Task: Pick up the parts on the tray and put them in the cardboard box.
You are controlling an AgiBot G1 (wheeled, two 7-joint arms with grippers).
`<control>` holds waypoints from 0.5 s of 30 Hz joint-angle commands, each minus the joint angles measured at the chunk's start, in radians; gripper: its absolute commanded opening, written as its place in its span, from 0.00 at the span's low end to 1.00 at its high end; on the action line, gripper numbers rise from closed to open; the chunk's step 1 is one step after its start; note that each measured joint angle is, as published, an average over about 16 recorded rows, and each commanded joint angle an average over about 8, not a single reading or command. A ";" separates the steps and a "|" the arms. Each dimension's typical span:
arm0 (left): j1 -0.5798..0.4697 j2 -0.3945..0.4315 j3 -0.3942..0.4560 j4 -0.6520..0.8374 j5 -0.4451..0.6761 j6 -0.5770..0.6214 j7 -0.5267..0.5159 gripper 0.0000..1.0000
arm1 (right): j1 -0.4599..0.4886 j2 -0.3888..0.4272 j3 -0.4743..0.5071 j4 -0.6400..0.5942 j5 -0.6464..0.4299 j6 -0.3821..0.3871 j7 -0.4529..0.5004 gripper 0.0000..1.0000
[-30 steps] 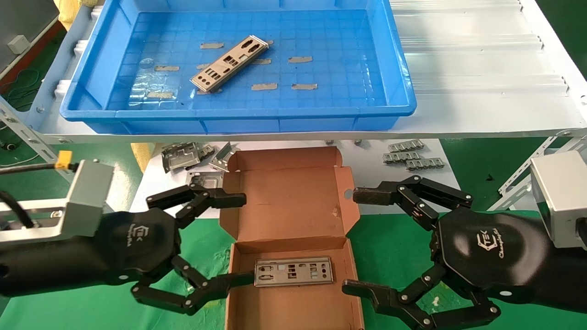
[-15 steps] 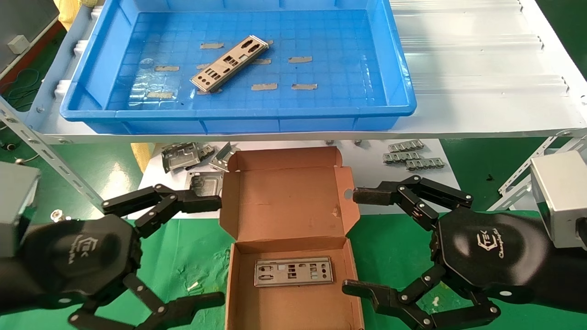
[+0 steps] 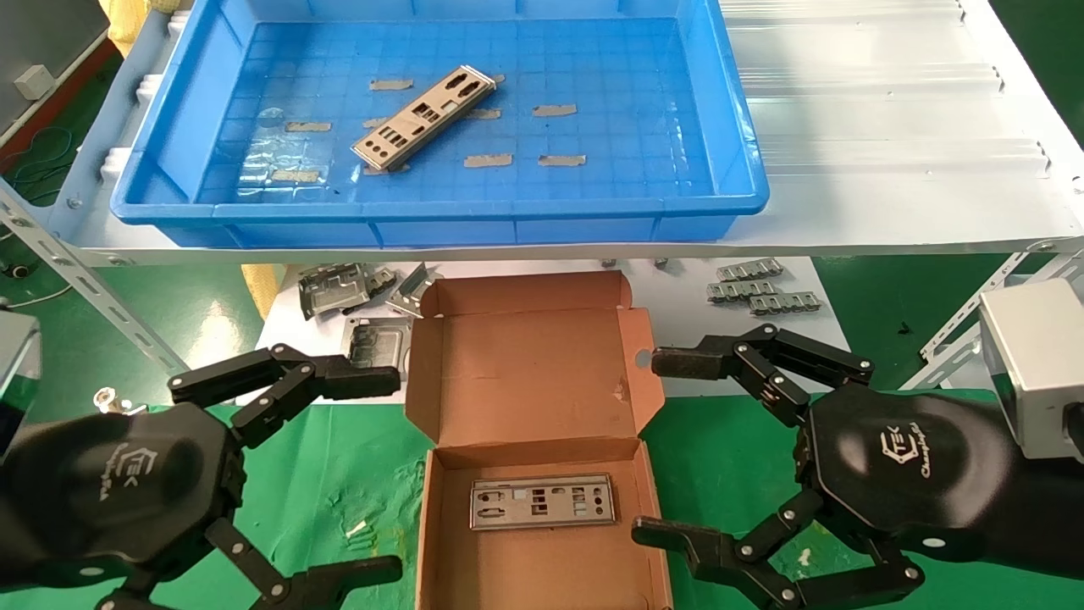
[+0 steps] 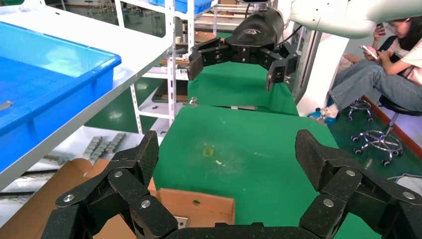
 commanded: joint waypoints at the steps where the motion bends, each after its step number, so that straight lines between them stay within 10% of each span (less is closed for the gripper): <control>1: -0.001 0.002 0.002 0.003 0.002 0.000 0.001 1.00 | 0.000 0.000 0.000 0.000 0.000 0.000 0.000 1.00; 15: -0.006 0.008 0.006 0.010 0.008 0.000 0.003 1.00 | 0.000 0.000 0.000 0.000 0.000 0.000 0.000 1.00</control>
